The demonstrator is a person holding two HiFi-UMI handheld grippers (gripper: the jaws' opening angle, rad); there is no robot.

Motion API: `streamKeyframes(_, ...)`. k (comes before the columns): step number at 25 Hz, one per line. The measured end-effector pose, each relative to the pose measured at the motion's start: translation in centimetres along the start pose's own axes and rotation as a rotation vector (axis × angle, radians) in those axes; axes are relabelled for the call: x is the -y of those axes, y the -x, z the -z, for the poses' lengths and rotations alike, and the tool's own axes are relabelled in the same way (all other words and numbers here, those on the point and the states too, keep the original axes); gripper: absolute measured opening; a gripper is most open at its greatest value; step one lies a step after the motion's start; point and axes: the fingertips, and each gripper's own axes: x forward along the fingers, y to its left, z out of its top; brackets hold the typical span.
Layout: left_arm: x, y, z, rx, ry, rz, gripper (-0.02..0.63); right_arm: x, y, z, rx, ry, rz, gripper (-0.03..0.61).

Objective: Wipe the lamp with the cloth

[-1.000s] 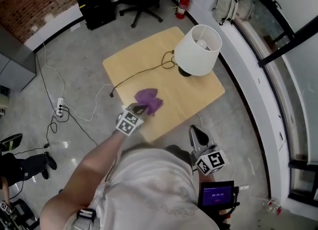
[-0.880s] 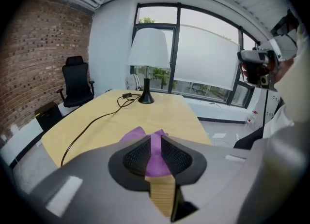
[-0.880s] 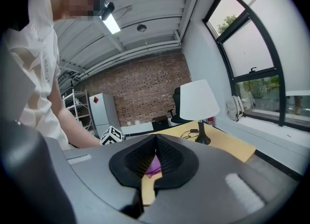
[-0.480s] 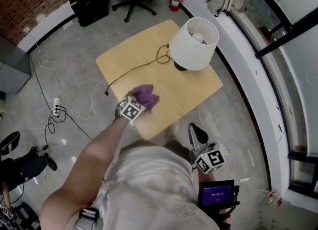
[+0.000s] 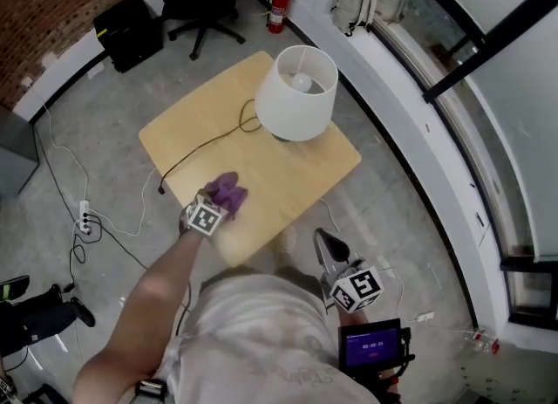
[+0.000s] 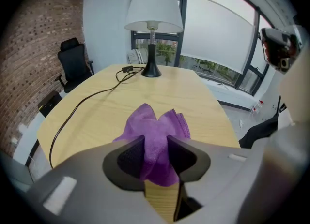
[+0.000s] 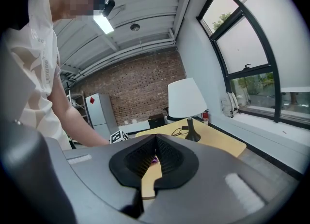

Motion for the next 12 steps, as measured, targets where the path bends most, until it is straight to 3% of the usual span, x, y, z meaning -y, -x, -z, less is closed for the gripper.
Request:
streamKeyframes(5,1.3,1.7,-1.1,0.076,0.094,-0.014,0.109,2.2,-0.4,-1.4,0.023,0.009,-0.034,0.014)
streamKeyframes(12,4.4,5.7,-5.3,0.308,0.254,-0.014,0.106,4.6,-0.9,-2.2,0.049,-0.001,-0.076,0.014)
